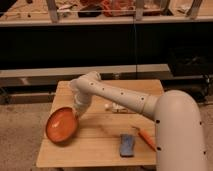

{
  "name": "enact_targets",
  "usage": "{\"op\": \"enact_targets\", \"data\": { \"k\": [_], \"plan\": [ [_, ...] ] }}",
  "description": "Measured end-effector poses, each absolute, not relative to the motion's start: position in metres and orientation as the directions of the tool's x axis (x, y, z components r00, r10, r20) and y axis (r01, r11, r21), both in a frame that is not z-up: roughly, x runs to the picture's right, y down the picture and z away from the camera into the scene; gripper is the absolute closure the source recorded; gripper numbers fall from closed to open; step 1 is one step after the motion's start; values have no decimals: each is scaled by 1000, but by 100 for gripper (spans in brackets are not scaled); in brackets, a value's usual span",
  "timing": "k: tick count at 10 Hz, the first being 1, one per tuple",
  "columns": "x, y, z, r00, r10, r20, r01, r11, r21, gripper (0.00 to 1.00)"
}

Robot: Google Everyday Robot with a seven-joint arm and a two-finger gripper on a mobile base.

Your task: Drag the ceramic bowl in a circle

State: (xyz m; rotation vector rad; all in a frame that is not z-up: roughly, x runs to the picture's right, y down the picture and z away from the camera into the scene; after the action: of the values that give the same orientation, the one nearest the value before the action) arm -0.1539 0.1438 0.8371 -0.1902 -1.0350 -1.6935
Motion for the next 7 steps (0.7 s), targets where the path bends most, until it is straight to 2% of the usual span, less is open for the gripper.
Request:
{"op": "enact_targets", "data": {
  "k": [3,7],
  "plan": [
    [-117,136,853,-317,-711,627,873,40,487,98],
    [-41,150,858,-176,-711,681,908,149,391,98]
  ]
}}
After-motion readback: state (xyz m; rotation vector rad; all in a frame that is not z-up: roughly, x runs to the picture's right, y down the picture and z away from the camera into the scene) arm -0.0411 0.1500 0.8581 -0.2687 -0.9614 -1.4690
